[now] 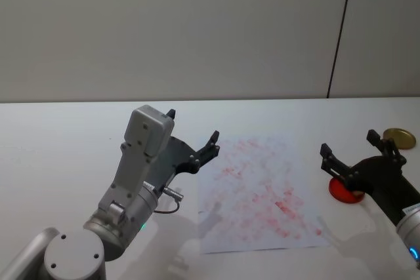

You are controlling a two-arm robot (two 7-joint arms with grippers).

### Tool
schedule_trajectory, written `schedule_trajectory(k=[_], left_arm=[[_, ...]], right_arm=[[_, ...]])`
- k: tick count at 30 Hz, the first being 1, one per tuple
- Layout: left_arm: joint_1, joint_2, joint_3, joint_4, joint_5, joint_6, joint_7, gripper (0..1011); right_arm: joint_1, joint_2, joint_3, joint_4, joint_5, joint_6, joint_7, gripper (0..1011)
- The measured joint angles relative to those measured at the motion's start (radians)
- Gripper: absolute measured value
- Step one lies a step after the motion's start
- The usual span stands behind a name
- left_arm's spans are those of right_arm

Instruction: Use the one hand to pick up the stamp and affix it onto the A4 paper.

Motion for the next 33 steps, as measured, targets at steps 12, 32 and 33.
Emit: schedule_trajectory(k=[12, 32, 33], left_arm=[[0.000, 0.000, 0.000, 0.000, 0.000, 0.000, 0.000, 993], [0.000, 0.000, 0.000, 0.000, 0.000, 0.000, 0.000, 993], [0.000, 0.000, 0.000, 0.000, 0.000, 0.000, 0.000, 993]], right_arm=[[0.000, 0.000, 0.001, 0.000, 0.000, 0.000, 0.000, 1001], [0.037, 0.003, 0.020, 0.059, 0.023, 0.051, 0.034, 1001], [0.041, 0.004, 0.021, 0.064, 0.024, 0.054, 0.037, 1001]])
